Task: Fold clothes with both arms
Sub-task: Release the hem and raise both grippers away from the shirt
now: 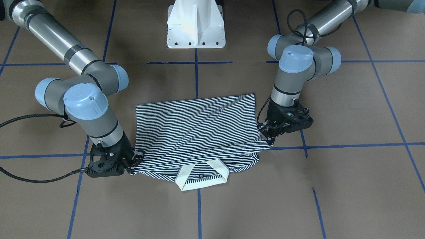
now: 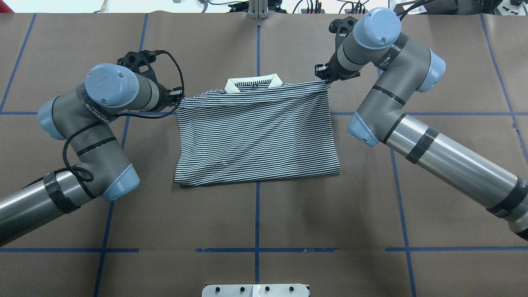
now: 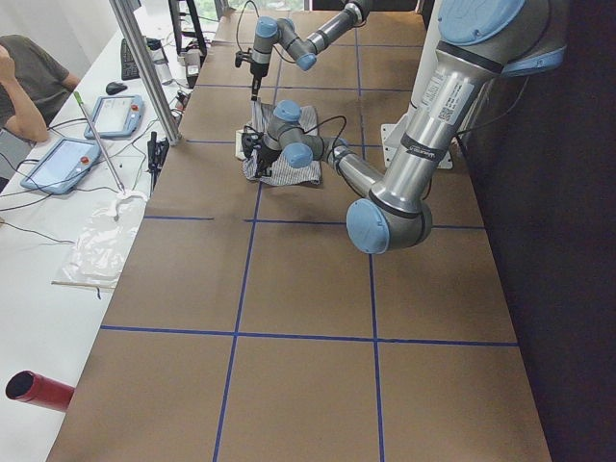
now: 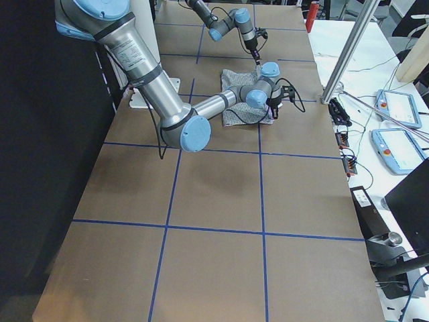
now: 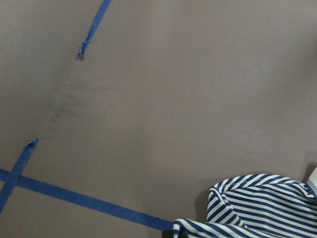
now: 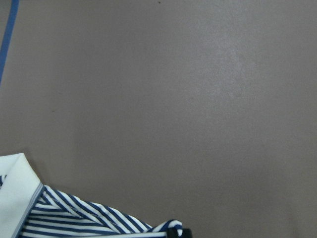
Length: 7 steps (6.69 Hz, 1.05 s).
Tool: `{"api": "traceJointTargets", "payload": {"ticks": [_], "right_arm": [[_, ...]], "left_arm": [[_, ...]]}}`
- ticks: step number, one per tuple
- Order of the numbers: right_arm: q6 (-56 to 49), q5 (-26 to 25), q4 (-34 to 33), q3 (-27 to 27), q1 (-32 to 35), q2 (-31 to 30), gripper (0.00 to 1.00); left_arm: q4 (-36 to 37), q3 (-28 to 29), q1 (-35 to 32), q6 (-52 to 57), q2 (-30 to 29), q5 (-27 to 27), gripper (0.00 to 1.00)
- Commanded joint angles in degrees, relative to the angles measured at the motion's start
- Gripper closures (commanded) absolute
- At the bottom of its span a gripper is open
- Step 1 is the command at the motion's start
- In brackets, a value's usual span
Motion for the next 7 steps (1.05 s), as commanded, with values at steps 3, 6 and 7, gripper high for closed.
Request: {"api": "traceJointTargets", "payload": {"ticks": [3, 6, 7], "right_arm": [[0.5, 0.5, 2.4, -0.3, 0.0, -0.3, 0.01], [0.5, 2.8, 2.4, 1.0, 0.0, -1.7, 0.0], [0.7, 6.1, 2.0, 4.1, -0.1, -4.0, 0.0]], "left_arm": [[0.7, 0.7, 0.0, 0.0, -2.4, -0.2, 0.44], [0.8, 0.7, -5.5, 1.0, -3.0, -7.9, 0.0], [2.2, -0.1, -5.5, 1.3, -3.2, -7.9, 0.0]]}}
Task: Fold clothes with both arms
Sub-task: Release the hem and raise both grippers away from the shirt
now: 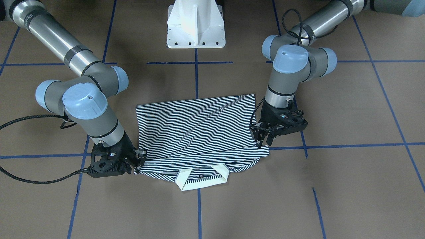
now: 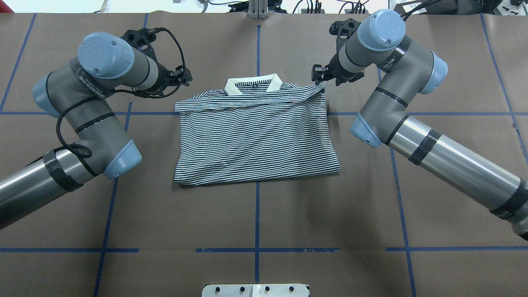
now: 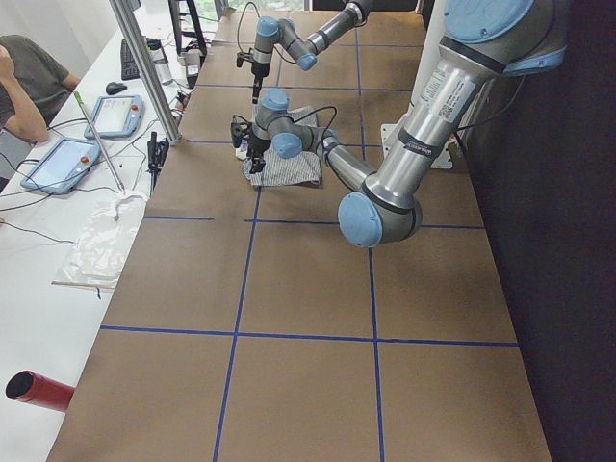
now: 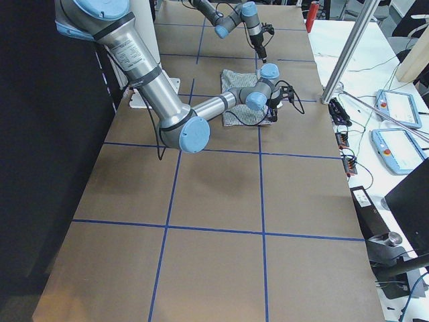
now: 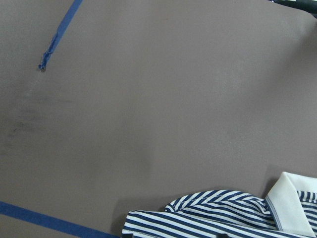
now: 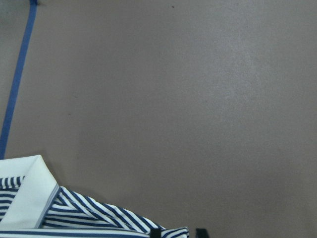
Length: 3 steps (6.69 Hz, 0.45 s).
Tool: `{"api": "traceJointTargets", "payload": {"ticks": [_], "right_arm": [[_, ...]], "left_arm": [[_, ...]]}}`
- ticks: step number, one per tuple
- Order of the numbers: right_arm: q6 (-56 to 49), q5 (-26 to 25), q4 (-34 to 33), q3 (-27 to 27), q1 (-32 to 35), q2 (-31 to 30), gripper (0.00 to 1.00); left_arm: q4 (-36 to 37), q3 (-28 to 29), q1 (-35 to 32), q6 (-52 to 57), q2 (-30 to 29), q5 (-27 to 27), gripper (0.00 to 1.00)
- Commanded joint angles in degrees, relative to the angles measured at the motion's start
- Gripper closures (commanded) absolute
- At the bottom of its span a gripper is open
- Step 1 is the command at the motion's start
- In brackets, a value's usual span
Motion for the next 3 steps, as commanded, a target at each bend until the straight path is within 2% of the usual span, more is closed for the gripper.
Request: {"api": "traceJointTargets", "payload": {"ticks": [1, 3], "right_arm": [[0.4, 4.5, -0.7, 7.5, -0.5, -5.8, 0.0], [4.3, 5.0, -0.7, 10.0, -2.4, -7.8, 0.0]], "left_arm": [[1.8, -1.5, -0.9, 0.6, -0.2, -1.1, 0.0], [4.0, -4.5, -0.9, 0.6, 0.3, -1.0, 0.0]]}}
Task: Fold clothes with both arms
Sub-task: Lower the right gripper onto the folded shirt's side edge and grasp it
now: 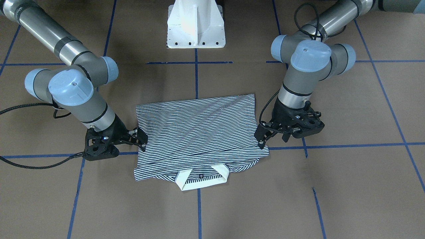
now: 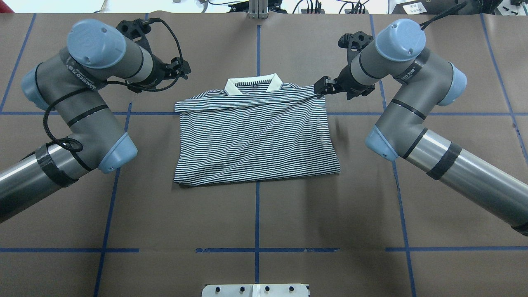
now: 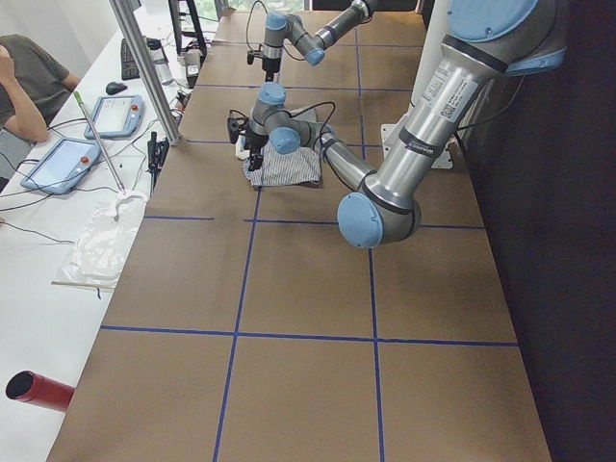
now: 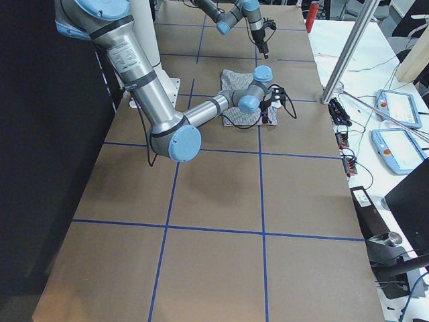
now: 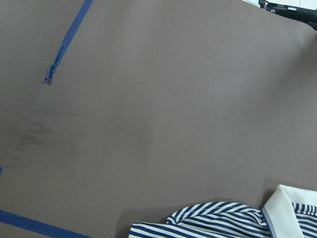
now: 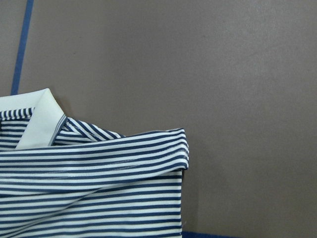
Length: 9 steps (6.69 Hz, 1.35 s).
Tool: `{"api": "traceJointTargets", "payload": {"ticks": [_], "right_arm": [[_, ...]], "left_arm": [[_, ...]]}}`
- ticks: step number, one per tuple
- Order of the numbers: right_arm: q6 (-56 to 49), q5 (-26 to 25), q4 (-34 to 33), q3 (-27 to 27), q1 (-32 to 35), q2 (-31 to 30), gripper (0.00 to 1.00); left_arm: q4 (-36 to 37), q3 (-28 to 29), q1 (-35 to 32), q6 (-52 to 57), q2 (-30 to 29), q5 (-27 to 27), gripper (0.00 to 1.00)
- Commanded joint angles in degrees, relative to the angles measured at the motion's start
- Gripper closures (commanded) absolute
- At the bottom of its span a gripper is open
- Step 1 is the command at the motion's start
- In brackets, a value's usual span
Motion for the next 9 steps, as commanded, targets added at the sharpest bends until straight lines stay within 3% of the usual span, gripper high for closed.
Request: {"api": "traceJointTargets", "payload": {"ticks": [1, 2, 4, 8, 9], "right_arm": [[11.4, 0.8, -0.1, 6.3, -5.0, -4.3, 0.0], [18.3, 0.1, -2.9, 8.7, -8.1, -5.3, 0.0], [19.9, -0.1, -10.4, 11.0, -9.3, -5.4, 0.0], [19.9, -0.1, -11.4, 10.7, -10.6, -6.9, 0.0], [19.9, -0.3, -11.4, 10.6, -10.8, -6.9, 0.08]], "left_arm": [[4.2, -4.3, 0.0, 0.0, 0.1, 0.0, 0.0], [5.3, -5.5, 0.0, 0.0, 0.2, 0.0, 0.0], [5.3, -5.6, 0.0, -0.1, 0.1, -0.1, 0.0], [5.4, -5.9, 0.0, -0.1, 0.0, -0.1, 0.0], [5.4, -6.1, 0.0, -0.1, 0.1, -0.1, 0.0]]}}
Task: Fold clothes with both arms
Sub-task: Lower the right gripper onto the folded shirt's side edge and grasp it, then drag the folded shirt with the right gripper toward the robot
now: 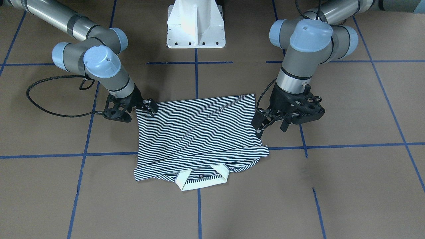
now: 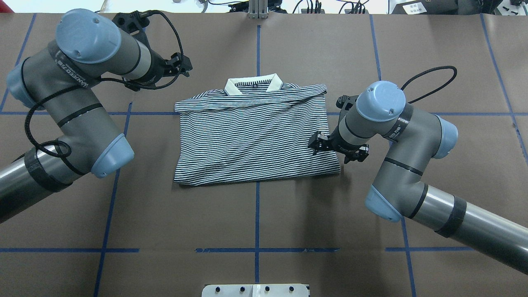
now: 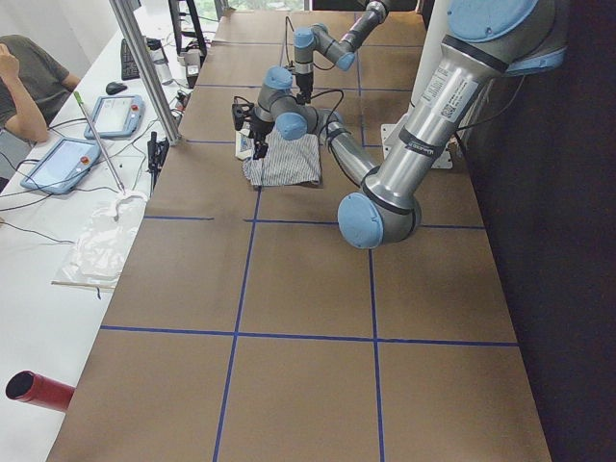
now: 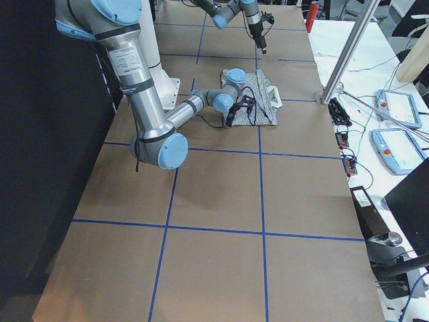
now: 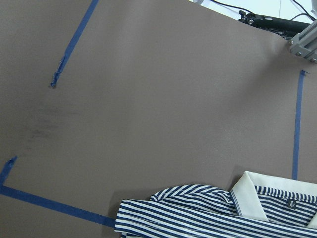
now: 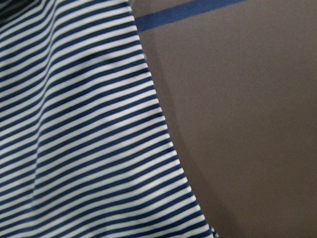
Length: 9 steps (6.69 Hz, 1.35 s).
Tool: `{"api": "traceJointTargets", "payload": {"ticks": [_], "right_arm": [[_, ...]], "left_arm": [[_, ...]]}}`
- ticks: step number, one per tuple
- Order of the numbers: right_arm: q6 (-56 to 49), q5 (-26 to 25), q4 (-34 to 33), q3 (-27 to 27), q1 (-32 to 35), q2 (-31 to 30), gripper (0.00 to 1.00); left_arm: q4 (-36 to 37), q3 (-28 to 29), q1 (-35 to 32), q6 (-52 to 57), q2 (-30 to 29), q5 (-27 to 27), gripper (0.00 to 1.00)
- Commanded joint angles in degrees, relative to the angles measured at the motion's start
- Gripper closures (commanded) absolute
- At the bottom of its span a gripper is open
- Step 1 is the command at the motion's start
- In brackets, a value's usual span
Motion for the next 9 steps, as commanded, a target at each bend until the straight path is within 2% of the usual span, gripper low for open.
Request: {"api": "traceJointTargets", "payload": {"ticks": [1, 2, 3, 5, 7, 9], "right_arm": [[0.1, 0.0, -0.1, 0.0, -0.3, -0.1, 0.42], [0.0, 0.0, -0.1, 0.0, -0.3, -0.1, 0.96], [-0.1, 0.1, -0.1, 0.3, -0.2, -0.6, 1.0], [-0.4, 0.3, -0.1, 1.1, 0.1, -1.3, 1.0], [-0.7, 0.5, -0.1, 7.3, -0.7, -6.5, 1.0], [0.0, 0.0, -0.1, 18.6, -6.0, -17.5, 1.0]], "left_arm": [[0.0, -0.3, 0.0, 0.0, 0.1, 0.0, 0.0], [0.0, -0.6, 0.0, 0.0, 0.1, 0.0, 0.0], [0.0, -0.6, 0.0, 0.0, 0.0, 0.0, 0.0], [0.0, -0.6, 0.1, 0.0, -0.3, 0.1, 0.0], [0.1, -1.7, 0.1, 0.0, -0.4, 0.1, 0.0], [0.1, -2.0, 0.2, -0.2, -0.4, 0.1, 0.0]]}}
